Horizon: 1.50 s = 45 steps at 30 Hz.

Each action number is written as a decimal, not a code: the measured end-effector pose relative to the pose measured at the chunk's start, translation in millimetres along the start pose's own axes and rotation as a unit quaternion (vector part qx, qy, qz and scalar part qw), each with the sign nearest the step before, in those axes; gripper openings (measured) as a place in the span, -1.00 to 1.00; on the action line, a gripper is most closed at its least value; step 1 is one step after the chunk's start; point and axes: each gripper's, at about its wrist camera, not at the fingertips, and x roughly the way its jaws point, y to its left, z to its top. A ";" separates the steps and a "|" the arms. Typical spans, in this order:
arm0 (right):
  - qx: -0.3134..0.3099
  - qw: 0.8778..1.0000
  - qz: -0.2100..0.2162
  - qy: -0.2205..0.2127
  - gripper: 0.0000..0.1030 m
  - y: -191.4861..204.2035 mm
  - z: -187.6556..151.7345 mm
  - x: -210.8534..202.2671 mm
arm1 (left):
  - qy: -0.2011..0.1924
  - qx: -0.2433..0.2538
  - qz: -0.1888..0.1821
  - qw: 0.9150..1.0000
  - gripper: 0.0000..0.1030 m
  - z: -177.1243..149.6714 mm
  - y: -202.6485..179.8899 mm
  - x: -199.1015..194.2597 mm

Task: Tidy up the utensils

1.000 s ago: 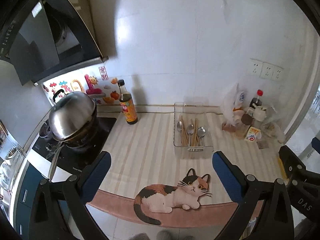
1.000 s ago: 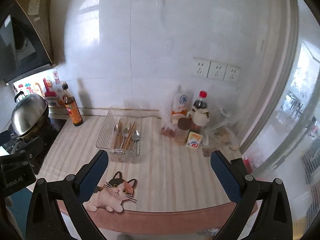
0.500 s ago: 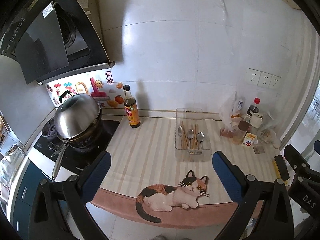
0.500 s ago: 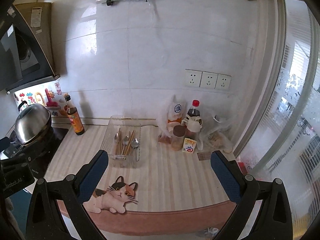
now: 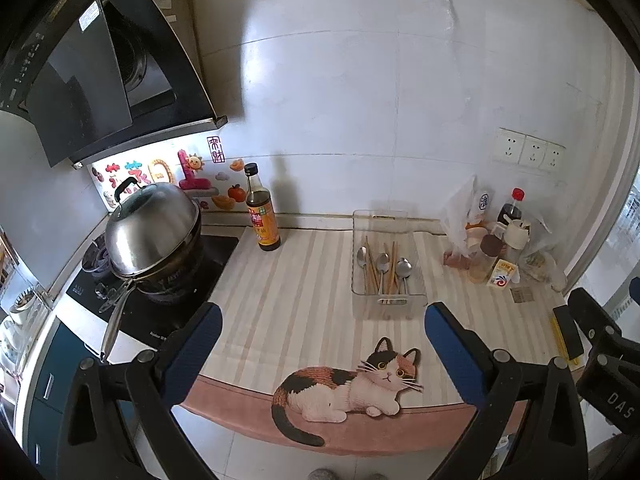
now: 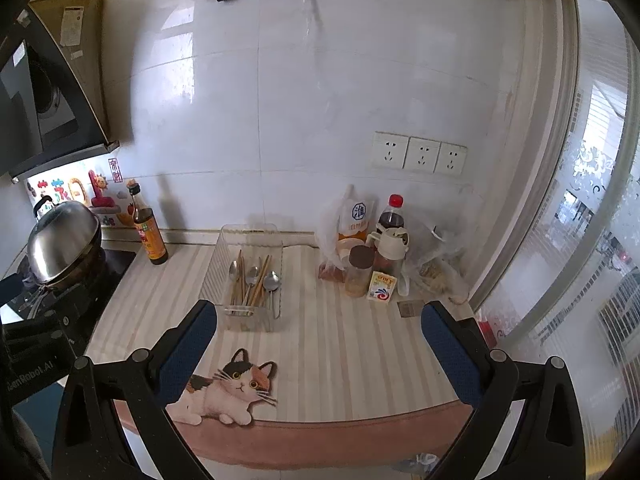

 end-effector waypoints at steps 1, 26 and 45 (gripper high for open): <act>-0.001 1.000 0.000 0.003 1.00 0.7 -1.1 1.3 | 0.000 0.000 0.000 1.000 1.00 -1.0 0.2 -0.3; 0.001 1.000 0.008 0.017 1.00 2.8 -7.1 9.8 | 0.006 0.003 0.003 1.000 1.00 -4.3 1.0 2.9; 0.002 0.999 0.021 0.043 1.00 3.5 -8.8 31.2 | 0.011 0.005 0.008 1.000 1.00 -3.7 -3.4 9.1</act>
